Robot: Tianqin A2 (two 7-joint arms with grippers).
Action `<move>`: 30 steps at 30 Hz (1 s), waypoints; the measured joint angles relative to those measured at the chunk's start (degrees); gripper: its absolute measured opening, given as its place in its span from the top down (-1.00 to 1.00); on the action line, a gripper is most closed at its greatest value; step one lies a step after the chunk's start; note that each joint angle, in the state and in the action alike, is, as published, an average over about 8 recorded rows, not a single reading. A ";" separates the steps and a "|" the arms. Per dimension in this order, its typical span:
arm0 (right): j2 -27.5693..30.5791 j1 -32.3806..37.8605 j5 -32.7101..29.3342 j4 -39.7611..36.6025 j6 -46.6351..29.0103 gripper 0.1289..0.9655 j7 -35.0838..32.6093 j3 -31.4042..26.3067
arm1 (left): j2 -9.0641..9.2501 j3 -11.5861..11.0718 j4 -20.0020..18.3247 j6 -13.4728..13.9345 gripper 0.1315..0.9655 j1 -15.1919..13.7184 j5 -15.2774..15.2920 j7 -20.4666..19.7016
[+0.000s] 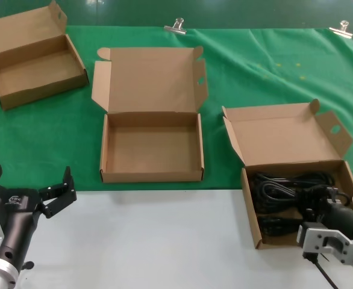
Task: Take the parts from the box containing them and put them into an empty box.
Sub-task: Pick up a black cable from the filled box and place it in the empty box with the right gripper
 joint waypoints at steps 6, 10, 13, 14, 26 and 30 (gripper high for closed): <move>1.54 -0.52 0.00 3.58 2.13 0.76 1.18 0.00 | 0.00 0.00 0.00 0.00 -1.00 0.00 0.00 0.00; 2.60 -0.35 0.00 7.13 4.39 0.80 2.06 0.00 | 0.00 0.00 0.00 0.00 -1.00 0.00 0.00 0.00; 3.23 0.16 0.00 10.14 6.43 0.80 2.68 0.00 | 0.00 0.00 0.00 0.00 -1.00 0.00 0.00 0.00; 3.36 0.40 0.00 11.09 7.08 0.80 2.87 0.00 | 0.00 0.00 0.00 0.00 -1.00 0.00 0.00 0.00; -5.49 8.00 0.00 11.17 8.66 0.80 1.31 0.00 | 0.00 0.00 0.00 0.00 -1.00 0.00 0.00 0.00; -12.53 11.31 0.00 4.26 5.20 0.80 -1.25 0.00 | 0.00 0.00 0.00 0.00 -1.00 0.00 0.00 0.00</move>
